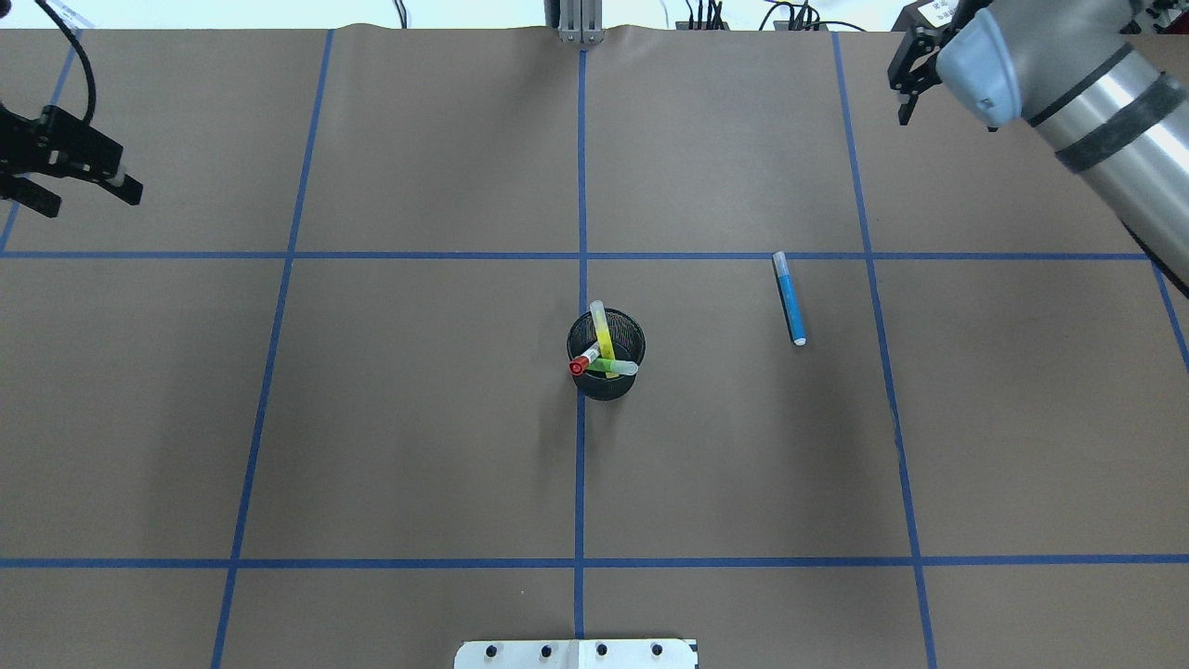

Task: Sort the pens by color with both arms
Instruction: 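Open the right gripper and raise it away from the blue marker, then move the left gripper toward the pen cup and lower over it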

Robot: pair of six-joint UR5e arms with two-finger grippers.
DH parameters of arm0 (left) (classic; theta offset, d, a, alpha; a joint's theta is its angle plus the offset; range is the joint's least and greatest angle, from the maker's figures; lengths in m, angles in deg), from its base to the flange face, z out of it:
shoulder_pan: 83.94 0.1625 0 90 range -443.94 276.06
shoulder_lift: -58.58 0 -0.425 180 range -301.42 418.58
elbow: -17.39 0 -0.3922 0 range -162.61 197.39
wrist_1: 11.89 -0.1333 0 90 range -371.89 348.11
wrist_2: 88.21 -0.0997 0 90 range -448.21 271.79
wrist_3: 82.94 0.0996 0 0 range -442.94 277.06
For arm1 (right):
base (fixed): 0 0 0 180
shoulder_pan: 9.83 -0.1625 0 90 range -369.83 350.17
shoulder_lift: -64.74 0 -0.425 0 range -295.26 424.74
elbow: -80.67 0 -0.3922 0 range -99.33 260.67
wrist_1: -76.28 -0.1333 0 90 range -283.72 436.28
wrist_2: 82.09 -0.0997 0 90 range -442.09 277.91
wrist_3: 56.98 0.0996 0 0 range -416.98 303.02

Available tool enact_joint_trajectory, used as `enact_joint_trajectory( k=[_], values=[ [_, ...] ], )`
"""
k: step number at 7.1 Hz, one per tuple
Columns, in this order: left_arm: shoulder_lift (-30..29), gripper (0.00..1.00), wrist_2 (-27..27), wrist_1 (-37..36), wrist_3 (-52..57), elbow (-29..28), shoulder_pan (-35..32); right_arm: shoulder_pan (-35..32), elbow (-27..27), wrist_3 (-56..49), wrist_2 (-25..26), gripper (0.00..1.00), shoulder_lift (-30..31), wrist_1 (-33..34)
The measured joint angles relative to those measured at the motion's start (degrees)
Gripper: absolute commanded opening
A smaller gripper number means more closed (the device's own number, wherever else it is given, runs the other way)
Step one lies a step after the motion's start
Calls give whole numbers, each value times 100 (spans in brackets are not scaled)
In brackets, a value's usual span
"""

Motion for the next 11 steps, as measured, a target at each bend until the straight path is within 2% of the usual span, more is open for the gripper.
enact_joint_trajectory(
  k=[2, 5, 7, 9, 11],
  values=[
    [-186, 100, -11, 658, -901, -101, 536, -615, -557, 115, 140, 99, 453, -5],
    [-726, 100, -33, 966, -1806, -257, 1251, -1162, -1041, 608, 190, 99, 1076, -12],
    [-988, 100, -214, 1341, -2455, -371, 1672, -1190, -1047, 1185, 411, 99, 1284, -12],
    [-1300, 100, -626, 1601, -2920, -577, 2158, -1183, -1030, 1774, 584, 99, 1432, -6],
    [-1515, 99, -1050, 2324, -3448, -997, 2608, -1137, -1016, 2236, 601, 99, 1542, -5]
  ],
)
